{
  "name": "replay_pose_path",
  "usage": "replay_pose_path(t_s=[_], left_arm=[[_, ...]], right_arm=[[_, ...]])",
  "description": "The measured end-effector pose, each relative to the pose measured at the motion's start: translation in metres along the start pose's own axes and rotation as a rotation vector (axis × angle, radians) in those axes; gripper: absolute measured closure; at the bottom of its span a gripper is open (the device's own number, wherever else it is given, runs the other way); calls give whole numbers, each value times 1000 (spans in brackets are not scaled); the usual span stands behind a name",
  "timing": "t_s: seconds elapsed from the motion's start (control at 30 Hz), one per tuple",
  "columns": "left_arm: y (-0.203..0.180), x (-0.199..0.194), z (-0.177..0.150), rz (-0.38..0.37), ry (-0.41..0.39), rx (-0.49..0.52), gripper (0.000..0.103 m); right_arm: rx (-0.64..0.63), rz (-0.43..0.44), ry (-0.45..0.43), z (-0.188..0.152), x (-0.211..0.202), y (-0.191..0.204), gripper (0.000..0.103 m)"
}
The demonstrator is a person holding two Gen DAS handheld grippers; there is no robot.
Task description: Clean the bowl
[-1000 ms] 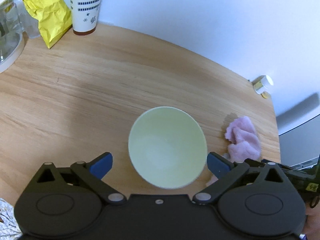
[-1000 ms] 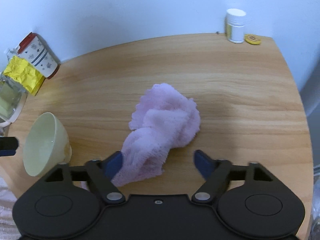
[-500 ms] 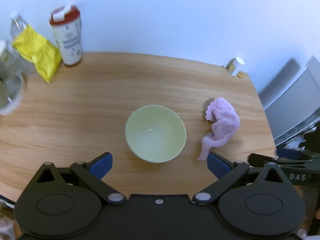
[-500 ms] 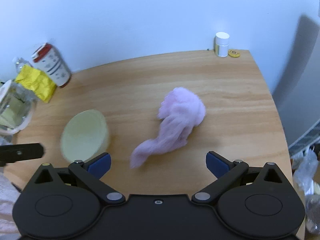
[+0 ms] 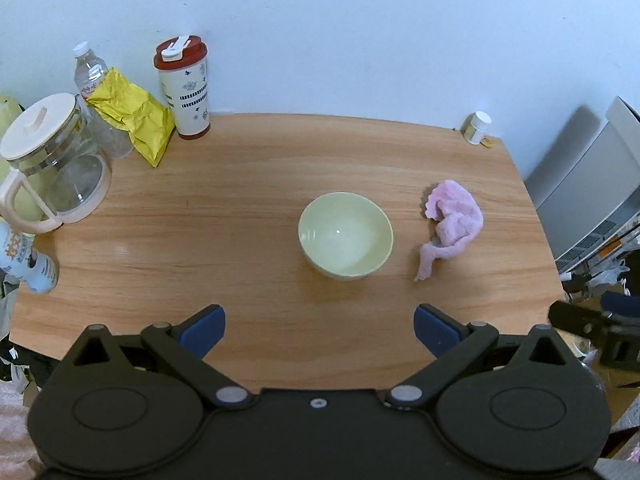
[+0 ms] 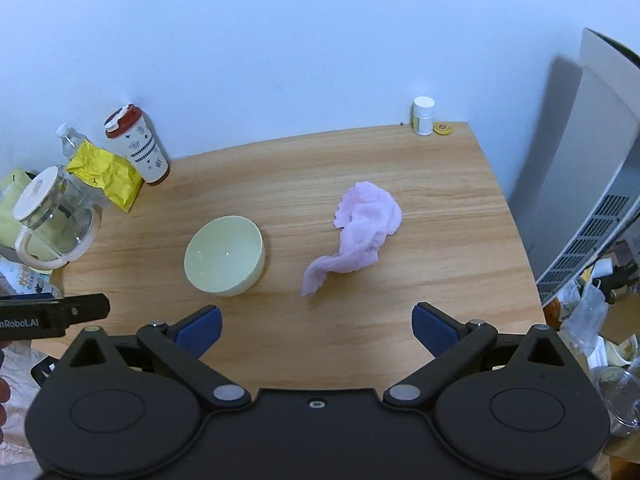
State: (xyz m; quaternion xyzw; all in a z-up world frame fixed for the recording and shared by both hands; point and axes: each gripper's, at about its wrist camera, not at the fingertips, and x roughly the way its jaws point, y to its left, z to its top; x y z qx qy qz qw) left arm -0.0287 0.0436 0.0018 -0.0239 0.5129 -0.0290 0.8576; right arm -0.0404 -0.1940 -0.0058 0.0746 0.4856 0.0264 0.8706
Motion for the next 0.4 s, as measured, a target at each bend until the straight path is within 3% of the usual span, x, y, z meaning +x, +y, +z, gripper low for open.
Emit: replay_pose_path(t_s=[0.4], left_arm=[[-5, -11, -17, 6, -19, -25, 1]], right_arm=[[-26, -12, 12, -25, -15, 6, 0]])
